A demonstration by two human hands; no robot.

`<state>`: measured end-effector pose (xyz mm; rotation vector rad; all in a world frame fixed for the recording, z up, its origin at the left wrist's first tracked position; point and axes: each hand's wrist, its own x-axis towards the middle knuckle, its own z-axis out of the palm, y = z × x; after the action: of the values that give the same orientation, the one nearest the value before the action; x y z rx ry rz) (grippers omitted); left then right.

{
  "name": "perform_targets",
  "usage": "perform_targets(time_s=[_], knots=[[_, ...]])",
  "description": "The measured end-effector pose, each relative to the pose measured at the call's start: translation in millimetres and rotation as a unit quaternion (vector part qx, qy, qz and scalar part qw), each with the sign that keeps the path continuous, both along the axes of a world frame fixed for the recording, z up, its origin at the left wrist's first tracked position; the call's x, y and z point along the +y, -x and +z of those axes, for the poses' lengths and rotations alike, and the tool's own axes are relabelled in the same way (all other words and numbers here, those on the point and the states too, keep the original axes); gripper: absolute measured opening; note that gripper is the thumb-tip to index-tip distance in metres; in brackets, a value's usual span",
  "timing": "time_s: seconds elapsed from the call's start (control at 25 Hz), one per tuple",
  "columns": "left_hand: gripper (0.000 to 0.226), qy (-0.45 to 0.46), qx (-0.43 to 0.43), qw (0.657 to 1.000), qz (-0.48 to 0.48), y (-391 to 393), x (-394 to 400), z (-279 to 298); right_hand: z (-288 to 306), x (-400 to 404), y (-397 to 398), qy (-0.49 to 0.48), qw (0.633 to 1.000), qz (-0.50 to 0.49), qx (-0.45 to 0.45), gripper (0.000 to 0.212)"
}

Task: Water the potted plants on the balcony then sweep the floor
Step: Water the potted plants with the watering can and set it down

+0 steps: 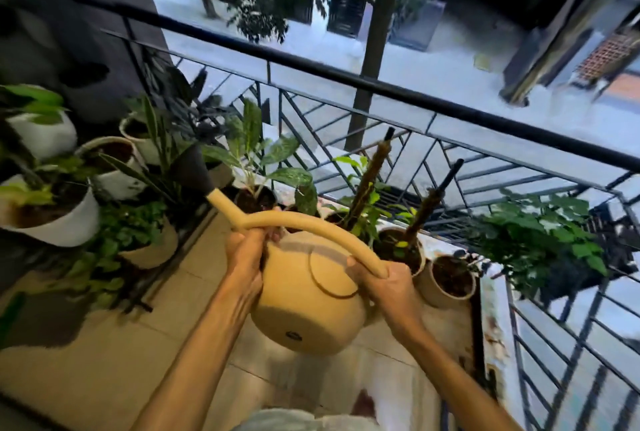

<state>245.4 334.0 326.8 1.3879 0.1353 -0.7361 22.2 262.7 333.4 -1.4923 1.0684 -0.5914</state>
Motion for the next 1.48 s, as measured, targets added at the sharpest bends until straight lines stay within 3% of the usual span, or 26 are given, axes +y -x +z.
perform_targets(time_s=[0.08,0.16,0.24,0.32,0.36,0.44,0.56,0.68,0.76,0.96,1.04,1.24,1.48], knots=[[0.019,0.013,0.003,1.0,0.005,-33,27,4,0,18,-38,0.005,1.0,-0.012,0.001,0.039],[0.033,0.051,-0.01,0.999,-0.009,-63,54,11,3,31,-70,0.014,1.0,-0.011,0.003,0.04],[0.034,0.141,0.017,0.99,-0.006,-90,85,18,10,39,-103,0.033,0.999,0.015,0.01,0.041],[0.02,0.251,0.066,0.965,0.048,-119,110,28,25,46,-138,0.048,0.998,0.049,0.01,0.037],[0.027,0.256,0.073,0.96,0.09,-136,117,30,32,50,-157,0.064,0.995,0.076,0.012,0.033],[0.041,0.167,0.076,0.967,0.176,-174,128,33,45,58,-199,0.098,0.985,0.14,0.02,0.018],[0.027,0.116,0.079,0.956,0.258,-220,142,45,51,63,-247,0.098,0.974,0.201,-0.018,0.011],[0.02,0.125,0.023,0.948,0.293,-276,153,60,29,69,-286,0.095,0.967,0.231,-0.059,0.03],[0.023,0.118,-0.002,0.949,0.291,-315,156,64,4,83,-321,0.03,0.974,0.21,-0.078,0.052],[0.024,0.091,0.023,0.933,0.348,-407,186,42,-20,90,-451,-0.006,0.977,0.211,-0.042,0.091],[0.023,0.086,0.028,0.919,0.383,-450,202,44,-15,91,-507,0.003,0.971,0.235,-0.035,0.083],[0.02,0.09,0.028,0.904,0.416,-543,229,61,9,105,-619,0.026,0.967,0.244,-0.065,0.027],[0.025,0.156,-0.013,0.93,0.334,-666,265,92,30,146,-746,0.038,0.976,0.191,-0.101,0.031]])
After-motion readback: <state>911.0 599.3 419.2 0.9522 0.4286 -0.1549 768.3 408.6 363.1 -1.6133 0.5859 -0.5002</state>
